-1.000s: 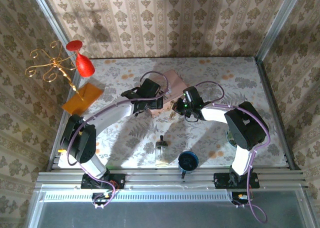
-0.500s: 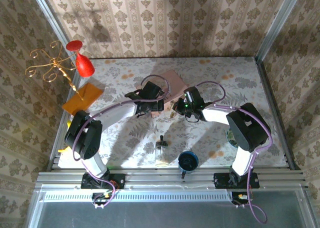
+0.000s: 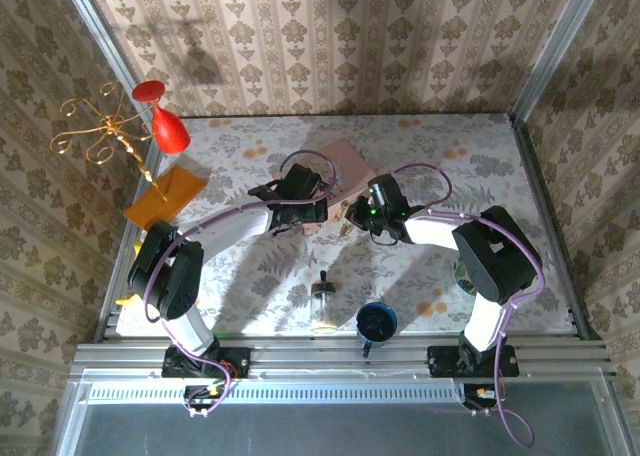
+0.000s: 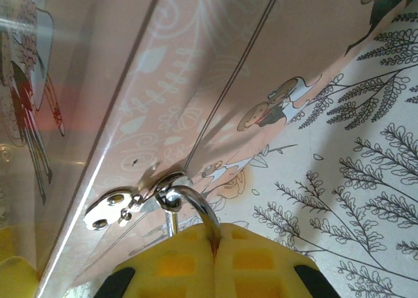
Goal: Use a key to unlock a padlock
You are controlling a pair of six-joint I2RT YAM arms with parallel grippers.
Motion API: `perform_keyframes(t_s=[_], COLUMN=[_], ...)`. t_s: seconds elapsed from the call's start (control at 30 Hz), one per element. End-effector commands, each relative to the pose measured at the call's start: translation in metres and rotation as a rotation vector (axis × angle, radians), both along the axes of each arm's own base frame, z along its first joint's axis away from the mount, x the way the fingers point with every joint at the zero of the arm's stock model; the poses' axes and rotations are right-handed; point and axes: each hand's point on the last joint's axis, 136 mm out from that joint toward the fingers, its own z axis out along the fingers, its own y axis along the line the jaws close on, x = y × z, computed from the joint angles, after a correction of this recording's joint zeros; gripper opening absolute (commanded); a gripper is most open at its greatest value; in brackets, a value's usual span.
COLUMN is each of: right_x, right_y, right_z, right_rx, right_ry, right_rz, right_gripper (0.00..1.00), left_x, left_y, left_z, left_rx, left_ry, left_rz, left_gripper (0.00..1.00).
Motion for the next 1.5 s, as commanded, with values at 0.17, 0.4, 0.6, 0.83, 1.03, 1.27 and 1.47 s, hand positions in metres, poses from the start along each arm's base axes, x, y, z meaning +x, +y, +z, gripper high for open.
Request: perform_keyframes(t_s=[0.17,0.4,0.6,0.83,1.03,1.27,1.47], right_x=[0.028,0.034,0.038,0.038,0.037,0.043,0.050], right_y=[-0.008,-0.010,-0.015,-0.022,-0.029,-0.033,-0.038], right_z=[0.036,0.038,0.036,0.032,0.024,0.019,0.027], right_rx=[0.074,0.108,0.124,0.106,0.063,0.065,0.073], right_ry=[-0.125,-0.128,-0.123,-0.117,-0.107,-0.143,-0.184], right_rz=[-0.117,-0.158,-0.180,-0.199,-0.206,-0.231,-0.273], right_gripper=[0.00,0.00,0.00,0.00,0.00,0.00,0.00], left_x=[-0.017,-0.017,-0.019,-0.021,-0.023,-0.022,-0.021], left_y=[0.032,0.033,0.039,0.049,0.050,0.049,0.050], left_z=[-0.033,-0.035,-0.043,-0.051,-0.057,-0.057,-0.056], left_rx=[0.116,0.122,0.127,0.139,0.150,0.149,0.157], left_ry=[0.102,0.105,0.127,0.149,0.168,0.170,0.168], left_rz=[0.041,0.039,0.059,0.083,0.085,0.084,0.081], left_gripper=[0.98,0.96,0.80,0.78,0.78,0.78,0.78])
